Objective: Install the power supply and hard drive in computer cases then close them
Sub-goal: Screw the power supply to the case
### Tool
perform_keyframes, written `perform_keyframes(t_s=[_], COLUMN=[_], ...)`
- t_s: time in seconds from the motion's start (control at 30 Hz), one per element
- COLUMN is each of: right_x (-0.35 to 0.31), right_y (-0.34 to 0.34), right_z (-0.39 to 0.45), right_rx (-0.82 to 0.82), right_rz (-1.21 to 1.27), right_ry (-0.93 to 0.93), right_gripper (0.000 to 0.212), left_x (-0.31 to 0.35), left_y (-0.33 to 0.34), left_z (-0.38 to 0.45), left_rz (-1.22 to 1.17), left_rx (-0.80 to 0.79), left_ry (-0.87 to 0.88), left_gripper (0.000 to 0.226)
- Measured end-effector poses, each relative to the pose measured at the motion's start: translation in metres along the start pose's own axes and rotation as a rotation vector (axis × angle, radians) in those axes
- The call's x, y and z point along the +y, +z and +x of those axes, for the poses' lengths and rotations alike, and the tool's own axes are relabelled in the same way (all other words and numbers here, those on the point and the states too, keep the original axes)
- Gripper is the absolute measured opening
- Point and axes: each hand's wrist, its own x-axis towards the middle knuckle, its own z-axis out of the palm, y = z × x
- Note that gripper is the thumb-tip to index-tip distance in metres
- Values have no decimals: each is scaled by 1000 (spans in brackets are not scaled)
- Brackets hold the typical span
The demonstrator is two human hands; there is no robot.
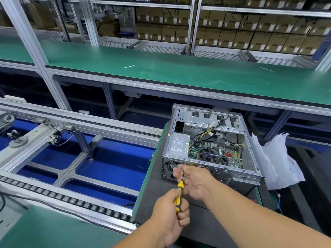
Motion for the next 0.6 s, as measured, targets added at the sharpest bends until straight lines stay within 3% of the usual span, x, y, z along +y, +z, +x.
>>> perform_keyframes(t_s=[0.17, 0.4, 0.47, 0.53, 0.6], right_x=[-2, -4, -3, -2, -1], right_y=[-3, -10, -10, -8, -6], right_z=[2, 4, 5, 7, 8], right_rx=[-21, -62, -60, -54, -62], right_rz=[-27, -133, -148, -141, -107], right_ry=[-2, 40, 35, 8, -11], right_gripper=[30, 9, 7, 7, 12], left_x=[-7, -15, -16, -14, -9], left_y=[0, 0, 2, 4, 6], left_z=[9, 10, 10, 7, 1], left_rz=[121, 649, 686, 518, 32], left_rx=[84, 399, 442, 405, 248], left_ry=[142, 399, 426, 355, 178], left_gripper=[10, 6, 6, 7, 15])
